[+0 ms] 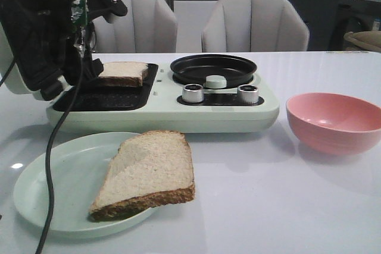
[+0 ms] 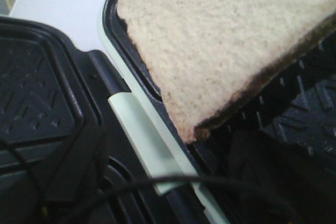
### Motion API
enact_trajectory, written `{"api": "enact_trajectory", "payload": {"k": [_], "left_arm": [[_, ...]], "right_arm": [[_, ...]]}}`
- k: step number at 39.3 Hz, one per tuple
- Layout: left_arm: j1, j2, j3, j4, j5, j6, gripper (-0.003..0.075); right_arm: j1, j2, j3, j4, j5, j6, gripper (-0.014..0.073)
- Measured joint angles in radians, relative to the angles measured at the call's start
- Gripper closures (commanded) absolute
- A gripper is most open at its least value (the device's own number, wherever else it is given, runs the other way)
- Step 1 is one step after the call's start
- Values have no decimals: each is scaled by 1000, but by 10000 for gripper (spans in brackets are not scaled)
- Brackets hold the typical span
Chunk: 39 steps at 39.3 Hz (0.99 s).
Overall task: Make breakfast with bread and shrimp
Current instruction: 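Lower the bread slice onto the waffle plate with the left gripper, then open the left gripper and withdraw it from the sandwich maker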
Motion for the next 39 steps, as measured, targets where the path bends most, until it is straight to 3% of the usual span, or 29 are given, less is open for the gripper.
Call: {"api": "enact_trajectory", "payload": {"k": [11, 19, 30, 39], "left_arm": [[-20, -112, 1, -67, 37, 13, 188], [-66, -307, 2, -75, 55, 0, 188], [-111, -549, 12, -214, 207, -5, 188], [-111, -739, 141, -415, 223, 193, 188]], "right_arm": [[0, 0, 0, 0, 0, 0, 440], [0, 0, 0, 0, 0, 0, 440], [0, 0, 0, 0, 0, 0, 440], [0, 0, 0, 0, 0, 0, 440]]}}
